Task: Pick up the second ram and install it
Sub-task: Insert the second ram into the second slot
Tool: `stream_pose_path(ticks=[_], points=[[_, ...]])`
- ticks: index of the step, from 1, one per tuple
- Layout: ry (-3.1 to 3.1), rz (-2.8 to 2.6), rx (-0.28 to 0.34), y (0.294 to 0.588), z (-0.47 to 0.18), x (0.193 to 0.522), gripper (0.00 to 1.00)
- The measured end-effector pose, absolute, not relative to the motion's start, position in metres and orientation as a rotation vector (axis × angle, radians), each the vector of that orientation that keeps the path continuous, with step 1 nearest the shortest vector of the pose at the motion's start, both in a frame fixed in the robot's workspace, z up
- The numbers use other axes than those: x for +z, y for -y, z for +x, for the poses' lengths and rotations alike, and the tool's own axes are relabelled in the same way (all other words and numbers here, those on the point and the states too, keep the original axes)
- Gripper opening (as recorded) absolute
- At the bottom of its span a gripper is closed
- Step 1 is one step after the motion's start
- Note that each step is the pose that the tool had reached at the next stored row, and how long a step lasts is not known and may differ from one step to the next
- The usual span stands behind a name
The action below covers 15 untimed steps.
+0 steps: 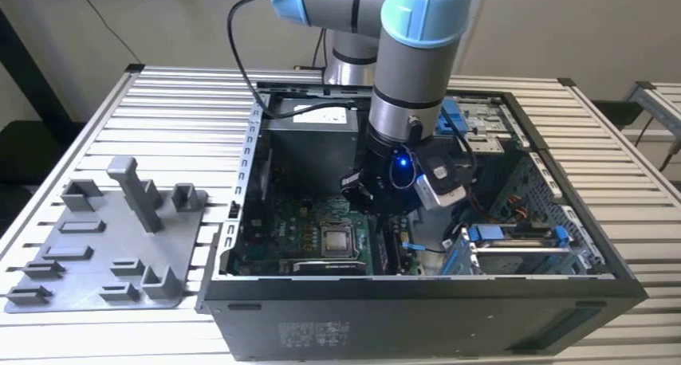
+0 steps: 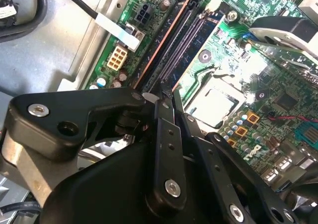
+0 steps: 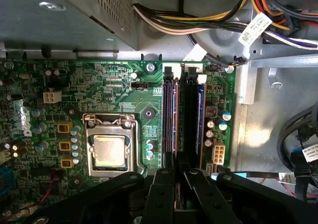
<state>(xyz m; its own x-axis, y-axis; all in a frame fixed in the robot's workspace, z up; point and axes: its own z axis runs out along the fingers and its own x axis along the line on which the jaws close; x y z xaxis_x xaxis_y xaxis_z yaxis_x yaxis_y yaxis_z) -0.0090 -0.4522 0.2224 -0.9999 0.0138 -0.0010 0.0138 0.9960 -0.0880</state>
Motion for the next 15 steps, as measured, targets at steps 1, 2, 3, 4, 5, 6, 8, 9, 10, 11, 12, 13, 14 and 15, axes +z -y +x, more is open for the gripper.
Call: stream_pose_path(ticks=[1, 2, 3, 4, 5, 6, 8, 9, 10, 11, 12, 13, 14, 15], points=[[-3.138, 0.022, -0.138, 0.4522, -0.009, 0.2224, 0.14], [-3.138, 0.022, -0.138, 0.4522, -0.009, 0.2224, 0.14], [-3.138, 0.022, -0.138, 0.4522, -0.009, 0.2224, 0.14], [-3.138, 0.022, -0.137, 0.4522, -0.009, 0.2224, 0.14], [-3.138, 0.022, -0.137, 0.4522, -0.009, 0.2224, 0.14], [-3.138, 0.022, -0.137, 0.4522, -0.009, 0.2225, 0.14], [-3.138, 0.022, -0.136, 0.4523, -0.009, 0.2231, 0.14], [-3.138, 0.022, -0.135, 0.4523, -0.009, 0.2232, 0.14], [-3.138, 0.022, -0.134, 0.4523, -0.009, 0.2233, 0.14], [-3.139, 0.022, -0.129, 0.4524, -0.009, 0.2234, 0.14], [-3.139, 0.022, -0.124, 0.4524, -0.009, 0.2234, 0.14], [-3.139, 0.022, -0.118, 0.4526, -0.009, 0.2236, 0.14], [-3.139, 0.022, -0.115, 0.4526, -0.009, 0.2238, 0.14], [-3.139, 0.022, -0.114, 0.4527, -0.009, 0.2239, 0.14]])
